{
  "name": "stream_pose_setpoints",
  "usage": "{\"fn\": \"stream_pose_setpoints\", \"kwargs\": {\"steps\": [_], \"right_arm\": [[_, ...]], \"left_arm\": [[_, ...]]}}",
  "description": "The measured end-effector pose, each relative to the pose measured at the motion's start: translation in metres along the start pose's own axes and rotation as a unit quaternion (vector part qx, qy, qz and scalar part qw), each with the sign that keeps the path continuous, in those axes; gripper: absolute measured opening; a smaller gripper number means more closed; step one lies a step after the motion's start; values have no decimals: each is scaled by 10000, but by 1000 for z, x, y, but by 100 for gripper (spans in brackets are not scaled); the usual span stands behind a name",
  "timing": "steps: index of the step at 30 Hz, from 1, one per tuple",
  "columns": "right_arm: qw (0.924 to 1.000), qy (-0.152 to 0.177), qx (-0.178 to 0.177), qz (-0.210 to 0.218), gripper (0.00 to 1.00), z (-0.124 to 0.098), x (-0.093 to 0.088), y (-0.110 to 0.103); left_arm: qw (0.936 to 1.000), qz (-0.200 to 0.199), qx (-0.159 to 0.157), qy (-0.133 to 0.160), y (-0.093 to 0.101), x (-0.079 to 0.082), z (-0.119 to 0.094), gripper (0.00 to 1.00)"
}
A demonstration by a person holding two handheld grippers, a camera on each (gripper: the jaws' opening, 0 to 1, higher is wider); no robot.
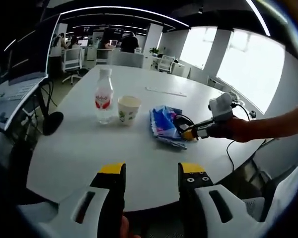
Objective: Arrange the tabletop items into an orderly group along one side of the table until the central work area is clear of visible clutter.
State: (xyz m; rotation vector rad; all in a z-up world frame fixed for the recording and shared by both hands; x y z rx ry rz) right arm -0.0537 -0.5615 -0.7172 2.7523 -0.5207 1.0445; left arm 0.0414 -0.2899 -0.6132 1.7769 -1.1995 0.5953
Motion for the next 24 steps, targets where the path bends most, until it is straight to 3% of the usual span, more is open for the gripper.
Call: {"fn": "stream_pose_setpoints", "kwargs": {"steps": [8, 24], "right_arm": [[9999, 124, 103, 48, 6, -10, -4, 3], [9990, 407, 73, 159, 5, -34, -1, 13]], "left_arm": [[10000, -22, -26, -44, 3, -4, 1, 41], [10000, -18, -2, 46, 1, 4, 1, 41]]}}
Point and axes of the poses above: the point that each gripper's makers call its tool centre point, and the gripper's own axes: z roughly forward along the fingers, y roughly to its right, x roughly out of its top, the point moved 6 cm from there along -z, roughly backward along the fingers, and after that the axes turned 15 degrees about -x, right-handed, at the moved point
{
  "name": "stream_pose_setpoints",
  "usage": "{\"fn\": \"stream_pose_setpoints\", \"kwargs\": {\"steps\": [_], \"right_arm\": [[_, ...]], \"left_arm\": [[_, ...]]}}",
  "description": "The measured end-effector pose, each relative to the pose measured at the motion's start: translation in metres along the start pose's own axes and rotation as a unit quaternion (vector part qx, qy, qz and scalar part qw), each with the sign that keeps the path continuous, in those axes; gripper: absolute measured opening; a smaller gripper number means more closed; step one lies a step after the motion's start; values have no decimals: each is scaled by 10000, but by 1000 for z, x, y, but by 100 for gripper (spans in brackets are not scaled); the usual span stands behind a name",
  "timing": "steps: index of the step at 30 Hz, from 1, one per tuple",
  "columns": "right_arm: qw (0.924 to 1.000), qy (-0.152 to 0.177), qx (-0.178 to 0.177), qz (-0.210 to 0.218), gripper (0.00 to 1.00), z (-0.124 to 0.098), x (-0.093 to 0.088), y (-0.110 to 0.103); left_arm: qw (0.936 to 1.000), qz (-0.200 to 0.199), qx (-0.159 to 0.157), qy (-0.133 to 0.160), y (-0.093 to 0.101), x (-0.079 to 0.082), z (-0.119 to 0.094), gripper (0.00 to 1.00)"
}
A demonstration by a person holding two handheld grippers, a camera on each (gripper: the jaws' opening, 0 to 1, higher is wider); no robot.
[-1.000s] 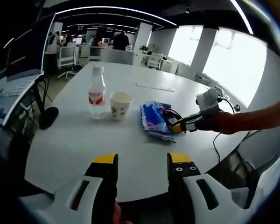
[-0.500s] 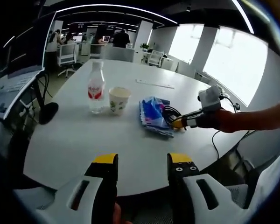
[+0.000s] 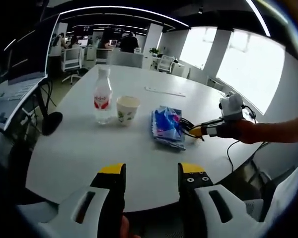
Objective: Arrange the tabletop items into an orderly group along one side of the table until the central work area is clear of visible clutter.
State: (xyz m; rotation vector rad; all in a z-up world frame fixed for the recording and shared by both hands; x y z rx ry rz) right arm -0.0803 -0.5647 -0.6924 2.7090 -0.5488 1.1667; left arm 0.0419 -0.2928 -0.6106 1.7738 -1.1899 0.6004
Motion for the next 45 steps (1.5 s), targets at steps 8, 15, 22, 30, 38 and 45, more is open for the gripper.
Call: {"fn": "stream_pose_setpoints", "kwargs": {"steps": [8, 15, 22, 30, 38, 45], "right_arm": [[9999, 120, -45, 18, 5, -11, 4, 4], [9994, 267, -131, 157, 4, -29, 11, 7], [9980, 405, -335, 342, 4, -40, 9, 23], [9960, 430, -582, 516, 4, -57, 4, 37], [9948, 393, -738, 575, 4, -67, -2, 47], [9954, 302, -731, 538, 5, -65, -7, 45]], "left_arm": [[10000, -51, 20, 36, 1, -2, -1, 41], [10000, -33, 22, 78, 1, 1, -1, 41], [10000, 3, 7, 99, 1, 5, 0, 41], [9999, 20, -5, 138, -1, 9, 1, 41], [9999, 58, -34, 157, -1, 13, 4, 41], [9998, 91, -68, 159, 1, 15, 6, 41]]}}
Point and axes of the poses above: the point that each gripper's makers call its tool centre point, and the gripper's own axes: z roughly forward along the fingers, y roughly to its right, x roughly out of its top, the point moved 6 cm from there along -z, roughly backward along the fingers, and after that the axes turned 15 degrees about -x, right-handed, at the moved point
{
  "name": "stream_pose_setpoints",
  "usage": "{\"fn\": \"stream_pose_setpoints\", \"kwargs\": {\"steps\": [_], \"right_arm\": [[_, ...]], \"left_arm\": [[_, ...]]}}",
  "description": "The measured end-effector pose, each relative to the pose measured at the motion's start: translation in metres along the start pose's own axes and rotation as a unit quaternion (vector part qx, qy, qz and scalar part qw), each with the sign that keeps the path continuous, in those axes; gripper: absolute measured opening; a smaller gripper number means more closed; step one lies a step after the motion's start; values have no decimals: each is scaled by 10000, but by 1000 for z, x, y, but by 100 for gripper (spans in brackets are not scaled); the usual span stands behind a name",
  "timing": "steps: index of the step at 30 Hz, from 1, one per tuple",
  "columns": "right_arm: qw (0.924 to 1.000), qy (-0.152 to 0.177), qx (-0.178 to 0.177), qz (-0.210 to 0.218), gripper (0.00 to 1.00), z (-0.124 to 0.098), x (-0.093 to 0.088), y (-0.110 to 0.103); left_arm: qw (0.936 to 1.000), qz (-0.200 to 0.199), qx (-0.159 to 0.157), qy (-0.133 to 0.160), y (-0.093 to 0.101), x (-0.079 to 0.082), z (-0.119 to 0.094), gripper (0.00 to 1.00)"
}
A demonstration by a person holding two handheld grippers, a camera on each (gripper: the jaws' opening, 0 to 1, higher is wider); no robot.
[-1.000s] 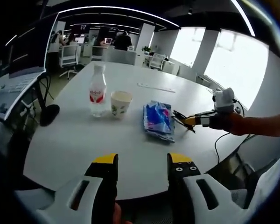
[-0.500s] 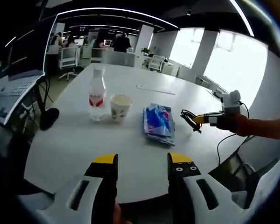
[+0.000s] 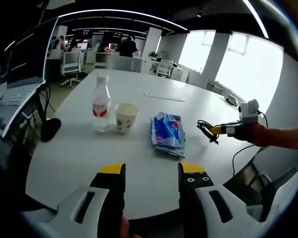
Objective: Arrange the tabletop items into an orderly group along one side of the table until the central work area is clear of visible clutter.
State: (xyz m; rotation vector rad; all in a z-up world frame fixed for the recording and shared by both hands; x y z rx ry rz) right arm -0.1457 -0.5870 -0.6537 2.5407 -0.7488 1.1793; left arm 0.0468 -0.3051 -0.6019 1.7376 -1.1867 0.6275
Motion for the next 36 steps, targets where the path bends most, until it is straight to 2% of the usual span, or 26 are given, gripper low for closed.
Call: {"fn": "stream_pose_setpoints", "kwargs": {"steps": [10, 23, 36], "right_arm": [[9998, -168, 102, -68, 4, 15, -13, -5], [9984, -442, 332, 107, 1, 32, -32, -18], [9975, -528, 471, 46, 2, 35, -41, -23]], "left_arm": [[10000, -9, 41, 41, -2, 2, -3, 41], [9999, -34, 98, 36, -3, 1, -7, 41], [9999, -8, 125, 28, -4, 4, -7, 41]]}}
Point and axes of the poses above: the point that each gripper's makers call its tool centre point, and the gripper's own axes: z roughly forward along the fingers, y roughly to its right, x roughly out of its top, the point moved 6 cm from there along -z, roughly backward along the fingers, and after that the axes turned 15 degrees about -x, right-handed, at the moved point
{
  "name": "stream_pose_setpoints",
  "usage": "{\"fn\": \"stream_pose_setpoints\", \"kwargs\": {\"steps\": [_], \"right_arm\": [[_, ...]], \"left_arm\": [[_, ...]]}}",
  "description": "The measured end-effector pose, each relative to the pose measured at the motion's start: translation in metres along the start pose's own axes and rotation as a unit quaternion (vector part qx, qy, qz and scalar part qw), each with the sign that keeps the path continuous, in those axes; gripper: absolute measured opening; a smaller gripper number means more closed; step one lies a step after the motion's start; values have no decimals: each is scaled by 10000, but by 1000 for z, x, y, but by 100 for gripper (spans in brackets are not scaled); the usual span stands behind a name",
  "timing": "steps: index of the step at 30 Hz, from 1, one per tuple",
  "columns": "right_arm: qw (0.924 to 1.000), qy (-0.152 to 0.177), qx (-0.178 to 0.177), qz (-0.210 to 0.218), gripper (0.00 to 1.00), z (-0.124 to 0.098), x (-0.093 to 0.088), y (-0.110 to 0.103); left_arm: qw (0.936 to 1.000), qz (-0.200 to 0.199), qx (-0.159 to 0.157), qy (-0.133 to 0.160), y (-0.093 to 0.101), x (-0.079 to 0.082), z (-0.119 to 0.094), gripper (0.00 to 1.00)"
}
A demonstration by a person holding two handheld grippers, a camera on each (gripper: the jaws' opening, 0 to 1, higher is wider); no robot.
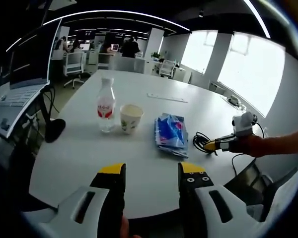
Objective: Arrange the tabletop items into an orderly group along one side of the table until the central work area is clear of visible clutter.
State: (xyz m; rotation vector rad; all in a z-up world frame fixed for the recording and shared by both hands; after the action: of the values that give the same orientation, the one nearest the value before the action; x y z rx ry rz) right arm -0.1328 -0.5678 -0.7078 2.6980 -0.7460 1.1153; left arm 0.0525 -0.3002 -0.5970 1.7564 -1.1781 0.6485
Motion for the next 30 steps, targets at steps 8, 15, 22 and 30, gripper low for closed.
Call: {"fn": "stream_pose_setpoints", "kwargs": {"steps": [8, 15, 22, 30], "right_arm": [[10000, -1, 33, 16, 4, -4, 0, 1], [9999, -40, 104, -29, 6, -9, -1, 2], [10000, -21, 93, 18, 7, -12, 1, 6], [9998, -34, 172, -12, 7, -13, 4, 6]], "left_arm": [[10000, -3, -18, 33, 3, 2, 3, 41], [10000, -39, -31, 86, 3, 4, 7, 41], [9999, -42, -47, 101, 5, 4, 9, 41], [9999, -89, -10, 108, 5, 3, 9, 41]]}}
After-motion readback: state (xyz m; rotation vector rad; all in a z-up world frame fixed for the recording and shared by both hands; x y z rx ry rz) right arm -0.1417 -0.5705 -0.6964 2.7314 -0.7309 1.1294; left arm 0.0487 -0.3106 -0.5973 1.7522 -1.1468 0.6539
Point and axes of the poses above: the point that each gripper's makers call its tool centre point, and the gripper's own axes: z roughly forward along the fingers, y roughly to its right, x roughly out of its top, the point moved 6 cm from there along -z, roughly backward along the fingers, and after that the axes turned 15 degrees about -x, right-handed, at the moved point
